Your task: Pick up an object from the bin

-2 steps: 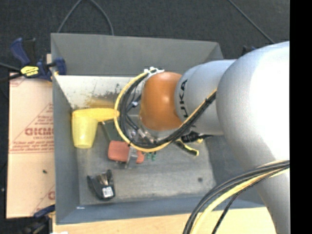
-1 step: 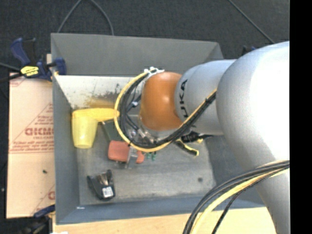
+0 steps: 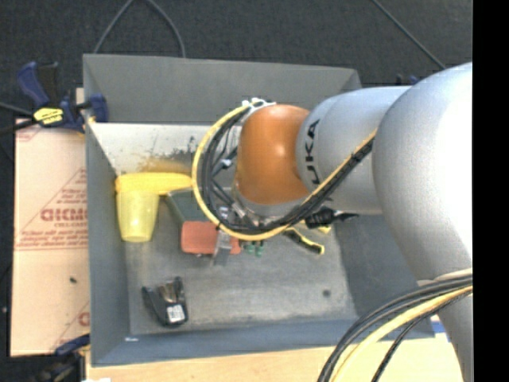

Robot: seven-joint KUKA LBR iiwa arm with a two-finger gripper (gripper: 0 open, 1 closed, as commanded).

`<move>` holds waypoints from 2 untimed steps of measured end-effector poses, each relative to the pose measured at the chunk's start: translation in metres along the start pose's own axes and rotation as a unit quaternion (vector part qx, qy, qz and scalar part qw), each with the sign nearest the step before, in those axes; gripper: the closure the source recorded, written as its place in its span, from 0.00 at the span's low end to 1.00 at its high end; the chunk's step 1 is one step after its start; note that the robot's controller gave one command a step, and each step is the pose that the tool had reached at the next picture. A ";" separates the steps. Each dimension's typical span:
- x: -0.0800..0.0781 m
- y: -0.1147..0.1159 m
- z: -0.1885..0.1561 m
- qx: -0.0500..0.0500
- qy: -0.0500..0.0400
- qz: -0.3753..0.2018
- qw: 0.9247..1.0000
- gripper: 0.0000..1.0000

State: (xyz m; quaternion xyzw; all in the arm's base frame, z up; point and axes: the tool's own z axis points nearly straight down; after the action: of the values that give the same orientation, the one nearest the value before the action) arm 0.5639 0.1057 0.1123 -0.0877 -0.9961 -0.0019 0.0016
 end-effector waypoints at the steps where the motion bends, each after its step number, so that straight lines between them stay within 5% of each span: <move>1: -0.003 0.000 -0.025 -0.002 -0.007 0.000 1.000 1.00; 2: -0.003 0.000 -0.039 -0.003 -0.008 0.001 1.000 1.00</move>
Offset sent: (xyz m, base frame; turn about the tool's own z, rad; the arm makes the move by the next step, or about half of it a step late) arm 0.0018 0.0000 0.0600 0.0003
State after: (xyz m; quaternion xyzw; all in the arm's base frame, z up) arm 0.5667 0.1054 0.1509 -0.0882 -0.9961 -0.0041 -0.0062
